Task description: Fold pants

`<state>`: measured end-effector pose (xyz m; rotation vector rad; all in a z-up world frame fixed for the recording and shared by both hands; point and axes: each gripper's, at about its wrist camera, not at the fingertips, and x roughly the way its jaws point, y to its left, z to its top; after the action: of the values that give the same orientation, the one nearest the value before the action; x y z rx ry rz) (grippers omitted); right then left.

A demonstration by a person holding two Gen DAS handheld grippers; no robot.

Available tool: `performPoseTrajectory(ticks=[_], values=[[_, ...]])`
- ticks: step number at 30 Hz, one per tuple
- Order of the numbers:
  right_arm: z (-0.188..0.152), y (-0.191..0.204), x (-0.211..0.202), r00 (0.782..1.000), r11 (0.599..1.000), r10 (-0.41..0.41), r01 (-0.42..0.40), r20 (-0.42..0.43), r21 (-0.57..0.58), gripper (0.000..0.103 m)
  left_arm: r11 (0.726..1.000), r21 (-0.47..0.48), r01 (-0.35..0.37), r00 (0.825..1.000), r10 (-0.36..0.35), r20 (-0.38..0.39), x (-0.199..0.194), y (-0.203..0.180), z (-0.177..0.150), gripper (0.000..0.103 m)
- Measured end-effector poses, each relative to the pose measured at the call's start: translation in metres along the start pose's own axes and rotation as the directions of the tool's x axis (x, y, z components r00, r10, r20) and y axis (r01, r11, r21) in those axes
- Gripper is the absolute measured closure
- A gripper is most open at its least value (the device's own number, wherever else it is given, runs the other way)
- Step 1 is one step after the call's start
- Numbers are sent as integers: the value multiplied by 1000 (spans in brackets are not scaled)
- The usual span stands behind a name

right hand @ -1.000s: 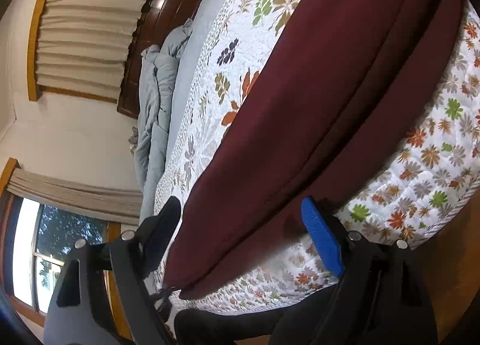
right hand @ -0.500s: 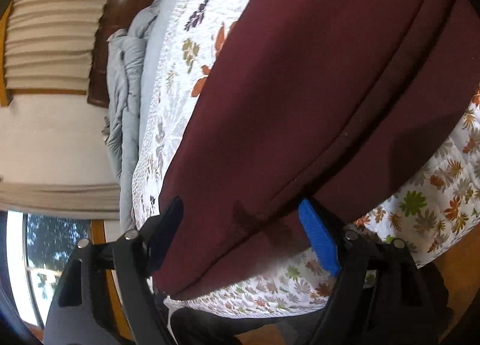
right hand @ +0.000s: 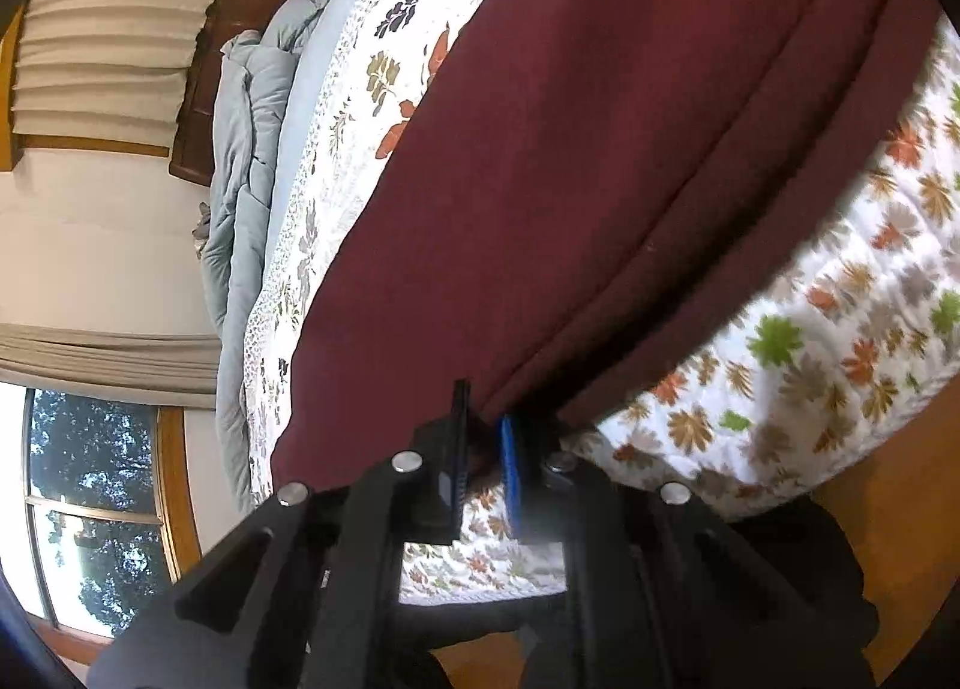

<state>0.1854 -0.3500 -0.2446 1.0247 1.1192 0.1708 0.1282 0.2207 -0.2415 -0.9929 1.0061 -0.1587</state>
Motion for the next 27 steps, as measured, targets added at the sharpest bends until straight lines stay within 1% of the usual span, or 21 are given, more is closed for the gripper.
performPoseTrajectory(ticks=[1, 2, 3, 4, 5, 6, 8, 9, 10, 11, 12, 14, 15, 16, 17, 20, 22, 23, 24, 25, 27], values=[[0, 1, 2, 1000, 1000, 15, -15, -11, 5, 79, 1000, -8, -8, 1000, 8, -4, 0, 1, -2, 87], [-1, 2, -1, 999, 999, 41, -41, -20, 4, 68, 1000, -14, -27, 1000, 27, -11, -2, 2, -6, 85], [-3, 2, -7, 998, 998, 58, -58, -21, -1, 59, 999, -15, -39, 999, 38, -14, -6, 2, -12, 83], [-3, 1, -19, 997, 997, 73, -73, -6, -4, 56, 999, -3, -46, 999, 46, -21, -14, -1, -20, 83], [-2, -2, -33, 996, 997, 82, -82, 25, 5, 56, 999, 15, -38, 999, 39, -27, -19, -4, -24, 83], [-1, -8, -49, 993, 995, 92, -94, 71, 21, 56, 998, 54, -15, 1000, 16, -22, -30, -12, -31, 83], [10, -34, -93, 975, 991, 82, -102, 207, 87, 56, 989, 150, 4, 1000, -5, 7, -45, -32, -39, 80], [14, -44, -105, 967, 987, 79, -109, 244, 114, 56, 981, 196, 4, 1000, -9, 20, -49, -43, -41, 75], [21, -59, -118, 954, 977, 93, -142, 284, 157, 55, 972, 234, 7, 999, -15, 31, -51, -53, -41, 59], [26, -69, -126, 944, 967, 116, -178, 308, 181, 53, 962, 271, 10, 999, -23, 43, -49, -63, -38, 52], [33, -77, -132, 933, 959, 133, -207, 333, 196, 52, 960, 279, 2, 998, -19, 56, -46, -67, -34, 47], [41, -83, -132, 928, 955, 144, -221, 344, 197, 50, 967, 254, 30, 999, -36, 19, -28, -70, -20, 47], [44, -85, -130, 931, 955, 135, -214, 340, 206, 50, 970, 239, 40, 999, -40, -3, -18, -68, -13, 46], [48, -86, -124, 937, 955, 111, -193, 331, 226, 50, 973, 230, 30, 999, -27, -17, -10, -66, -9, 45], [48, -87, -122, 940, 952, 99, -185, 328, 243, 50, 979, 206, -15, 998, 26, -49, 5, -59, -3, 45], [51, -83, -115, 942, 956, 72, -159, 328, 246, 51, 982, 168, -89, 986, 110, -123, 36, -39, 3, 45], [52, -82, -113, 943, 958, 62, -148, 326, 247, 51, 985, 155, -78, 988, 98, -123, 41, -30, 4, 46], [52, -79, -114, 943, 962, 51, -135, 328, 239, 65, 986, 147, -78, 988, 96, -122, 41, -29, 5, 46], [51, -77, -120, 939, 969, 32, -113, 342, 220, 97, 987, 141, -81, 988, 99, -123, 41, -30, 5, 46], [49, -75, -123, 935, 971, 26, -108, 354, 214, 95, 987, 139, -84, 987, 101, -122, 40, -29, 6, 47], [45, -77, -126, 932, 970, 12, -99, 363, 221, 95, 986, 144, -87, 987, 105, -121, 40, -28, 5, 47]])
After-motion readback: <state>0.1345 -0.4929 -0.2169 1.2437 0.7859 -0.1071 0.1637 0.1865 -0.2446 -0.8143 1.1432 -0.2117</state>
